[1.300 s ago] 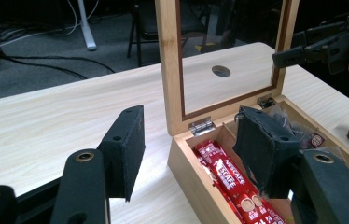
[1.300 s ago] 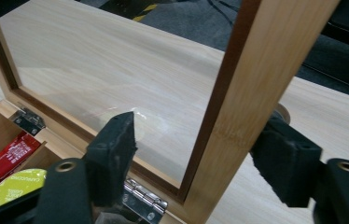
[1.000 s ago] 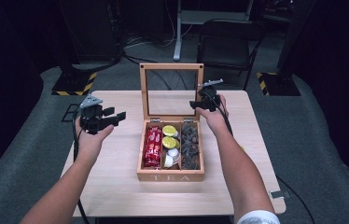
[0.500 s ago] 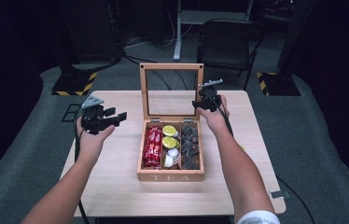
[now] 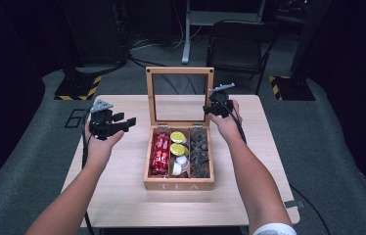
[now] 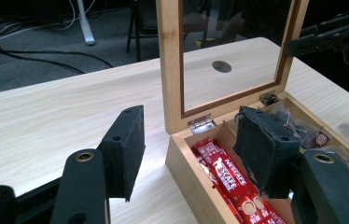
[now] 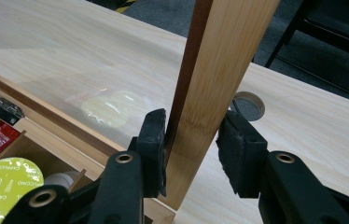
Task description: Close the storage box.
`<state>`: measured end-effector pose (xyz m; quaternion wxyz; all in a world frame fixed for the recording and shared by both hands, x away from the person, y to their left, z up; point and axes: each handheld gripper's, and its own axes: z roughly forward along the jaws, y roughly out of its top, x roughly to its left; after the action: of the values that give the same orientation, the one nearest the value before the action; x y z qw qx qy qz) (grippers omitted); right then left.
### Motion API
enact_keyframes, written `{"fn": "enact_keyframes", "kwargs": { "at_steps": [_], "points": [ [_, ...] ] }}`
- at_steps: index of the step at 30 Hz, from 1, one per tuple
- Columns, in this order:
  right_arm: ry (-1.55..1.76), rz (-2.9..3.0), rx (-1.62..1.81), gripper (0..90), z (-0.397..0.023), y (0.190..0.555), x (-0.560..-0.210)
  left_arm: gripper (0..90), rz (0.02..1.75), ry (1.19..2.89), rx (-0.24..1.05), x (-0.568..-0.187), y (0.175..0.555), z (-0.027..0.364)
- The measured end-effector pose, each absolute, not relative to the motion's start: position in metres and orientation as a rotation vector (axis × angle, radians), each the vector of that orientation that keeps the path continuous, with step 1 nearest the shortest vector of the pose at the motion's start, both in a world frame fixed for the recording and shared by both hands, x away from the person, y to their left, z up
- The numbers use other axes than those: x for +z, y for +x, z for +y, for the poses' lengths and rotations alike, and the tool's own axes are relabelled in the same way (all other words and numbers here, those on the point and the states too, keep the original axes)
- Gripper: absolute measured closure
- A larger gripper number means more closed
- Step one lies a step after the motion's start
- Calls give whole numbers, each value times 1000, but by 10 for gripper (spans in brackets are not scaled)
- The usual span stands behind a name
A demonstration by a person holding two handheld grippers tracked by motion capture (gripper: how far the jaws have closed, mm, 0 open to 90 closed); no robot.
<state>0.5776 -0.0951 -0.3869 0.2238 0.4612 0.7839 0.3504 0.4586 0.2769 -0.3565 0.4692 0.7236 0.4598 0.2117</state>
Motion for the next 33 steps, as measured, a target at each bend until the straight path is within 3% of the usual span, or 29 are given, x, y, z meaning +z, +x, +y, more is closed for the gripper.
{"fn": "enact_keyframes", "kwargs": {
  "at_steps": [33],
  "points": [
    [1213, 2087, 1019, 647, -97, 538, -388, 442, 1089, 1785, 552, -340, 487, 240]
  ]
}}
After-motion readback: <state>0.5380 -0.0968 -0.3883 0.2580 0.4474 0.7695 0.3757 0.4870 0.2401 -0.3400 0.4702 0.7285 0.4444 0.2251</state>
